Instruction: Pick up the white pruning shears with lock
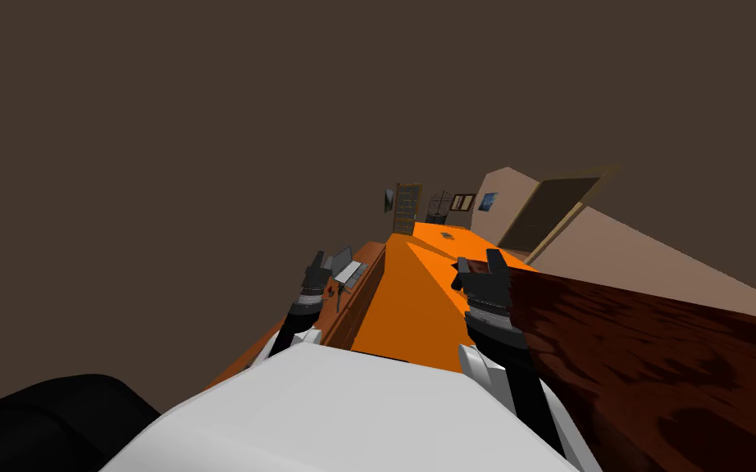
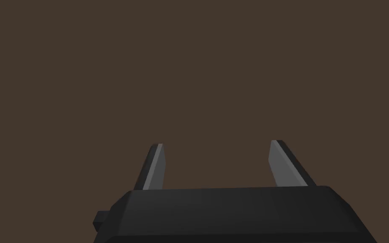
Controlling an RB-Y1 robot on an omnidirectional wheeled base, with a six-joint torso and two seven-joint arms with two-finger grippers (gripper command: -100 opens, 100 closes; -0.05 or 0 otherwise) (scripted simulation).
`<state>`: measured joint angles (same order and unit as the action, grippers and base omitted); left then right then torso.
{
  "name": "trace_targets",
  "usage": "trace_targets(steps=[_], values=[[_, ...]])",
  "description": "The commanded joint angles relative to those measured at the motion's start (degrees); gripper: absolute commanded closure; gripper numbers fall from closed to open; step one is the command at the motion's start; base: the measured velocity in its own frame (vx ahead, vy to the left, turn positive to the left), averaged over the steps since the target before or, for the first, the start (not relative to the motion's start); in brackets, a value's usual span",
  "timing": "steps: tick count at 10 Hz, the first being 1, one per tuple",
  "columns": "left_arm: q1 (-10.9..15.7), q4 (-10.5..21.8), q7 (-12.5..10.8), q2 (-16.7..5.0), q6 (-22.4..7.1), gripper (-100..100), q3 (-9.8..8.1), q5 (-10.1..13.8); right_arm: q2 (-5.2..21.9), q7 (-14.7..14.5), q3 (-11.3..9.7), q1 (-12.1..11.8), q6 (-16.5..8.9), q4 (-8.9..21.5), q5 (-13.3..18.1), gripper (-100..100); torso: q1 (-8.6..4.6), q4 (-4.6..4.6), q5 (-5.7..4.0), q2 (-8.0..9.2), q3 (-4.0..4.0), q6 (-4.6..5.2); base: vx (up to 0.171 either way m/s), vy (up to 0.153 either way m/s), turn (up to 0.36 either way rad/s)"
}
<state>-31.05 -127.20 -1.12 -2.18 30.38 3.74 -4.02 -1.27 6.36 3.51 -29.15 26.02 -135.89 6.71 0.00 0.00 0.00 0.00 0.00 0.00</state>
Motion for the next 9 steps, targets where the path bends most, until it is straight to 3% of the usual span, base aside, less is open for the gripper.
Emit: trace_targets(steps=[1,4,9], values=[[0.8,1.52,1.04,-2.11,0.21,-100,0.46,-0.36,0.0,0.0,0.0,0.0,0.0,0.0,0.0,0,0.0,0.0,0.0,0.0,0.0,0.0,-0.062,-0.034,0.099],[2.62,5.81,3.46,-4.77,0.32,-100,1.03,-1.34,-0.01,0.0,-0.01,0.02,0.0,0.0,0.0,0,-0.24,0.11,-0.05,0.52,0.3,0.0,-0.135,-0.058,0.11],[5.66,14.89,7.88,-7.79,-0.2,-100,1.07,-3.61,0.0,0.0,0.0,0.01,0.0,0.0,0.0,0,0.12,0.06,0.03,0.25,0.15,0.0,-0.073,0.018,0.055]])
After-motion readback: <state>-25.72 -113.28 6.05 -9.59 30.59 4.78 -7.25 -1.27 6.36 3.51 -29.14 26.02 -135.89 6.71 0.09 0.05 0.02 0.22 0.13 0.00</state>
